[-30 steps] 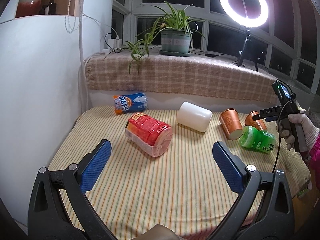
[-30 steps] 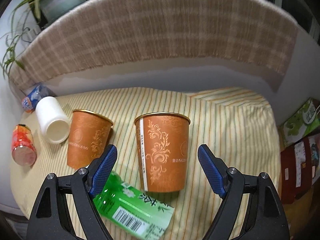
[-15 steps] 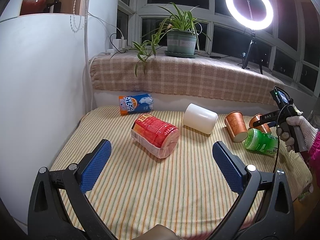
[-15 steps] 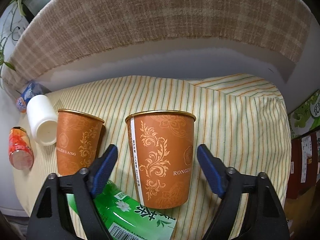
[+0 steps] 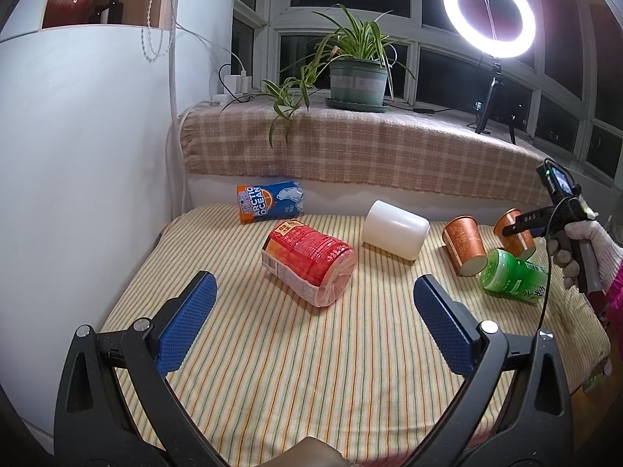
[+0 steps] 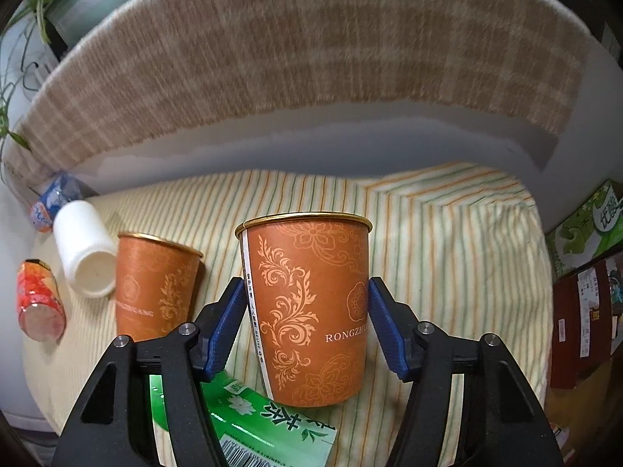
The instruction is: Flip cup upright
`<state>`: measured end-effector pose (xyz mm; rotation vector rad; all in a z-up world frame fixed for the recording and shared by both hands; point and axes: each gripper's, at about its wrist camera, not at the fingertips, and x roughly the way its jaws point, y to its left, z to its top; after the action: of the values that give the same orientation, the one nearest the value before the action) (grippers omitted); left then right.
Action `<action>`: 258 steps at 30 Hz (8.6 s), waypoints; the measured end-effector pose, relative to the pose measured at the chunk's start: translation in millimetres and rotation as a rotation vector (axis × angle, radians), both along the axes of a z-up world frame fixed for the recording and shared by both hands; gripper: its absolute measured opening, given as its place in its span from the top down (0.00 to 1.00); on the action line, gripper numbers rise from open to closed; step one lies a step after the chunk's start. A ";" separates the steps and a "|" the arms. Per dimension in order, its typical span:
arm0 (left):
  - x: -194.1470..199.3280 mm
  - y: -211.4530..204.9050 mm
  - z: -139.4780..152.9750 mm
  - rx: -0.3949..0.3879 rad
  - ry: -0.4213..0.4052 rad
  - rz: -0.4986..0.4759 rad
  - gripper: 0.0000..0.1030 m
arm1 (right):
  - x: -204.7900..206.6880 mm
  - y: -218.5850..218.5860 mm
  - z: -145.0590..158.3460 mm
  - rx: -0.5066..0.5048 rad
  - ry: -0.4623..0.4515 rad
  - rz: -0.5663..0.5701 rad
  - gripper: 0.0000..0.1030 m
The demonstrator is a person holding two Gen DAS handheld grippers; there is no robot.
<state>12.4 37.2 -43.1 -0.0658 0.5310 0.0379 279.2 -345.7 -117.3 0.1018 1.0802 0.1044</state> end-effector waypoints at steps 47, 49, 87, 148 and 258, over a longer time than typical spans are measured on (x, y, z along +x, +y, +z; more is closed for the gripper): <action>7.1 17.2 -17.8 -0.113 0.120 -0.038 0.00 | -173.8 188.9 -14.7 0.128 -0.039 0.193 0.39; 7.9 18.4 -18.4 -0.123 0.125 -0.034 0.00 | -174.0 191.7 -16.8 0.118 -0.036 0.187 0.37; 93.5 -62.1 -79.9 -0.513 0.537 -0.192 0.01 | -250.2 77.3 20.4 0.006 -0.246 0.040 0.29; 116.1 -125.8 -61.0 -0.043 0.206 -0.245 0.36 | -261.6 54.9 11.9 0.006 -0.250 -0.041 0.29; -48.8 -38.6 39.6 0.032 -0.187 -0.085 0.00 | -310.6 89.8 67.7 -0.130 -0.649 -0.111 0.19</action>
<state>-36.4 -1.4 -3.5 -0.0148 0.3462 -0.0426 -31.4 -255.9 -49.6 0.0066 0.4295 -0.0346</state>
